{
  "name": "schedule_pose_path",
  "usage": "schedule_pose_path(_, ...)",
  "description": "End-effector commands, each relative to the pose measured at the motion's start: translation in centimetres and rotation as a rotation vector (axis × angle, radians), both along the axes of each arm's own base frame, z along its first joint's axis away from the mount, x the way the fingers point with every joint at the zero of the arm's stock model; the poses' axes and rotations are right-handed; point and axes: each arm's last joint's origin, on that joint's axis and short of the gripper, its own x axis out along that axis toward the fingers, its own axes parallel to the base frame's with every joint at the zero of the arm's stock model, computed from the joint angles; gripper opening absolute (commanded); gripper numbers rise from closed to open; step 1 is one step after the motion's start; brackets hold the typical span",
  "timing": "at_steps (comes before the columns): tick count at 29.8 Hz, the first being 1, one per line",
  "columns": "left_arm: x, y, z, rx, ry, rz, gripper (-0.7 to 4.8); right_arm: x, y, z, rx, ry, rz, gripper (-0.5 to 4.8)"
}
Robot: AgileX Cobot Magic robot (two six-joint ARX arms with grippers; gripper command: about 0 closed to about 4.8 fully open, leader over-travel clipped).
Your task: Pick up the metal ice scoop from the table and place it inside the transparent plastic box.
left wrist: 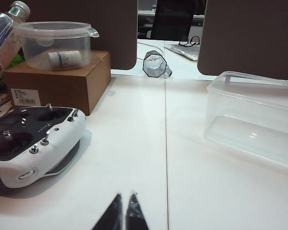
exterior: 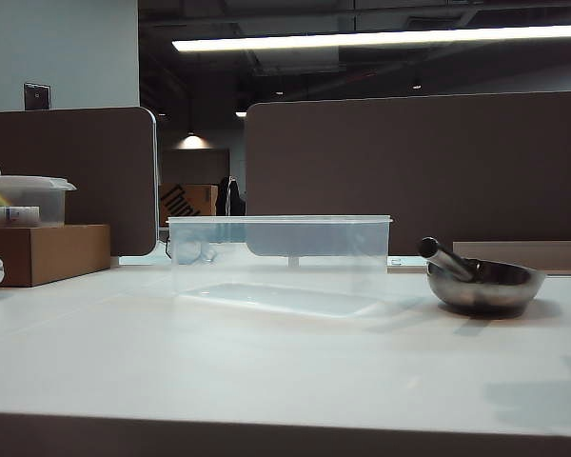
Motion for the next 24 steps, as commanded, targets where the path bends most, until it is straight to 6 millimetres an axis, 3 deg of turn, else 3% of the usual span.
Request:
schedule_pose_path(1, 0.0, 0.0, 0.1, 0.000, -0.009, -0.004, 0.21, 0.0, 0.0, 0.1, 0.003, -0.012, -0.002, -0.08)
schedule_pose_path(15, 0.0, -0.3, 0.1, 0.000, -0.009, -0.033, 0.21, 0.0, 0.0, -0.1, 0.003, 0.003, -0.003, -0.08)
schedule_pose_path(24, -0.5, -3.0, 0.0, 0.000, -0.002, -0.309, 0.21, 0.0, 0.0, -0.2, 0.003, 0.013, -0.002, -0.08)
